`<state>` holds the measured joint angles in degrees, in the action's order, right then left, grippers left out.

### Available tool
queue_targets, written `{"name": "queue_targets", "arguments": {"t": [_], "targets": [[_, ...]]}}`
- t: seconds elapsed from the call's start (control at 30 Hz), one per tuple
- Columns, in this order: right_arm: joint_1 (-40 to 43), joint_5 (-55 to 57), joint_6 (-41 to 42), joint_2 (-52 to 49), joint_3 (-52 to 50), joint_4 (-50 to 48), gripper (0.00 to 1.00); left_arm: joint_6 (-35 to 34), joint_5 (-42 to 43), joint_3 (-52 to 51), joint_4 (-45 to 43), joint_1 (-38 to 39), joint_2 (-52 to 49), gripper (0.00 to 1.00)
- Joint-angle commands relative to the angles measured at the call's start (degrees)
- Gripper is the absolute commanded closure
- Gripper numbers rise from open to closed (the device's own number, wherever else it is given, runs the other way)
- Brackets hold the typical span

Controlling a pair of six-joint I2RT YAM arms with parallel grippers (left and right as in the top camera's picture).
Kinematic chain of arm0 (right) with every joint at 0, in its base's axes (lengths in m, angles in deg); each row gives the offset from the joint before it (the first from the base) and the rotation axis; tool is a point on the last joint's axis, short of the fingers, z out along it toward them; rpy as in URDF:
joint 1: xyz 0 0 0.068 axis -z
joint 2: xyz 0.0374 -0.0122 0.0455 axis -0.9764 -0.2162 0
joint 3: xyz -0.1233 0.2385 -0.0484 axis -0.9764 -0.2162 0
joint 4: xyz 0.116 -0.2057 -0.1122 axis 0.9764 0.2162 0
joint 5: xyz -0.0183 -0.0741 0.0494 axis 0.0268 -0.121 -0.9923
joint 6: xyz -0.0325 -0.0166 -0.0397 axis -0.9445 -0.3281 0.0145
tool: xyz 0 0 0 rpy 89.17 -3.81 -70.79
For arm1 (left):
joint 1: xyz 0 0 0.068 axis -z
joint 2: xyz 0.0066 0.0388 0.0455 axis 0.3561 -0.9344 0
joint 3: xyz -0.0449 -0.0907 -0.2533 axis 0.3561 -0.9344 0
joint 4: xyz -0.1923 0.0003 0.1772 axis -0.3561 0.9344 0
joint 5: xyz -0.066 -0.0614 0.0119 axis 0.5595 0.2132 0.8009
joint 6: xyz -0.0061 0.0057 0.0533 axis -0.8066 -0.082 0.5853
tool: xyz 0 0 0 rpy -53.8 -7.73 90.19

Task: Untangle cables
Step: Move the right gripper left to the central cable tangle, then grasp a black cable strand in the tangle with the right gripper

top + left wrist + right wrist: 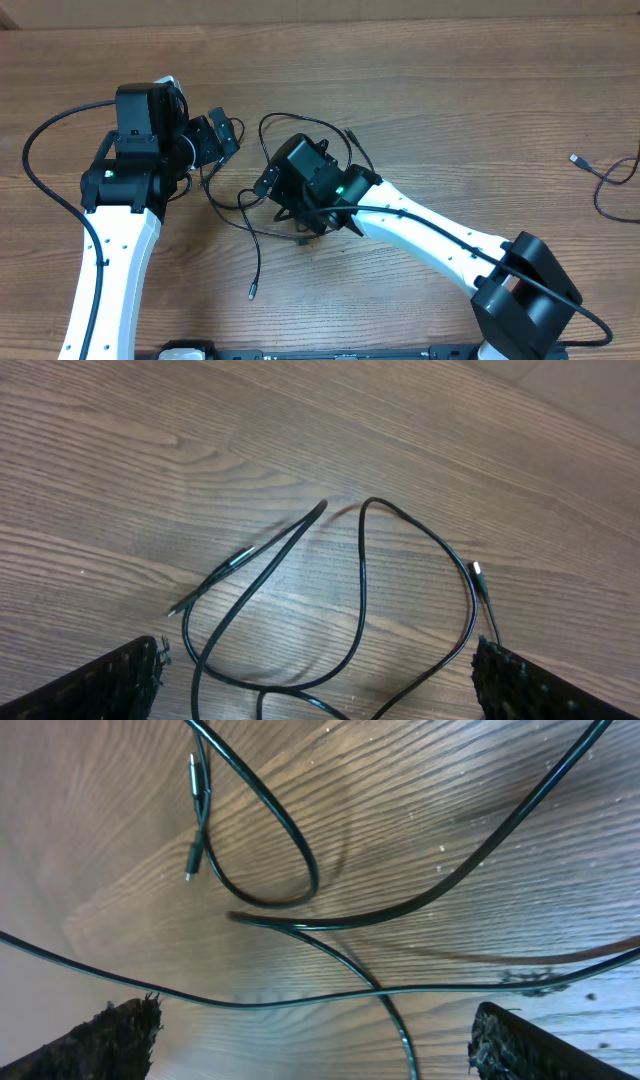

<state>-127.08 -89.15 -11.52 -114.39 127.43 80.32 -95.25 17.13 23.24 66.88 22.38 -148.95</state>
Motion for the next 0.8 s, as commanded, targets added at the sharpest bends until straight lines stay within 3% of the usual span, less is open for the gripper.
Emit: {"name": "queue_targets", "arguments": {"t": [0.0, 0.77], "targets": [[-1.6, 4.8, 4.5, 0.1, 0.2, -1.3, 0.0, 1.1, 0.6, 1.2, -0.1, 0.0, -0.4, 0.0], [-4.1, 11.2, 4.5, -11.2, 0.2, -13.6, 0.03, 1.1, 0.6, 1.2, -0.1, 0.0, -0.4, 0.0]]}}
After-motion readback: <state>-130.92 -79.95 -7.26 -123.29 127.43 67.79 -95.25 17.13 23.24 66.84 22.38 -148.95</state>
